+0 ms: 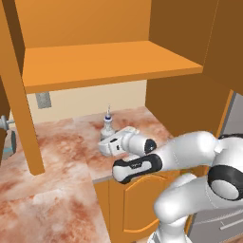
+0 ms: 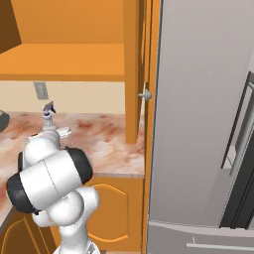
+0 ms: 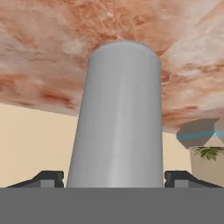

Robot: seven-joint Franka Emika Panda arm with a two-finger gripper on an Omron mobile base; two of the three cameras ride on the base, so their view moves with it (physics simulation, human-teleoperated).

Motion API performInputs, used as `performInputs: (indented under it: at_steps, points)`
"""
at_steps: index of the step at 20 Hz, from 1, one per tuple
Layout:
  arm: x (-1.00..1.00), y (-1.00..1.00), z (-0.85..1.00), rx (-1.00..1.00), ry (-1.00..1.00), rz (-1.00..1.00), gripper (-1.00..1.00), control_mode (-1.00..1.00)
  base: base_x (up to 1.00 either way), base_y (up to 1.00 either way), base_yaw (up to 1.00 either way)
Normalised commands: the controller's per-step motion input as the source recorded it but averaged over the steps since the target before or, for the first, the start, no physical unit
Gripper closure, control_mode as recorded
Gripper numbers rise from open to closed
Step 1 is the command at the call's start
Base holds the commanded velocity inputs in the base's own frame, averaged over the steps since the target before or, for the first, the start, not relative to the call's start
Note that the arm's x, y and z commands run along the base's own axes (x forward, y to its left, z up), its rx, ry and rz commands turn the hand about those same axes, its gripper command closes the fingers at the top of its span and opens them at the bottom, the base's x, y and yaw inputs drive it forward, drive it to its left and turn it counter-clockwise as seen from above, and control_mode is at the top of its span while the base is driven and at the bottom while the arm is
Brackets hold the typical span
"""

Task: Move the cutting board and knife to the sink. Then move spray from the cabinet to the counter.

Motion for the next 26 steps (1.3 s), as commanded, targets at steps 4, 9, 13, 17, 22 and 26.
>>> performInputs:
  at_steps: [4,9,13,17,22,26]
  points:
    - [0.78,0.23,-0.02,0.0,0.03,-0.32,1.0,-1.0,0.0,0.0,0.0]
    - [0.44,0.37,-0.01,0.0,0.08,-0.28,1.0,-1.0,0.0,0.0,0.0]
    - [0.03,0.4,-0.34,0.0,0.01,-0.21,1.0,-1.0,0.0,0.0,0.0]
    - [0.0,0.2,-0.29,0.0,0.0,-0.2,1.0,-1.0,0.0,0.0,0.0]
    - [0.03,0.12,-0.38,0.0,0.0,-0.19,1.0,-1.0,0.0,0.0,0.0]
    - [0.02,0.01,-0.38,0.0,0.0,-0.17,1.0,-1.0,0.0,0.0,0.0]
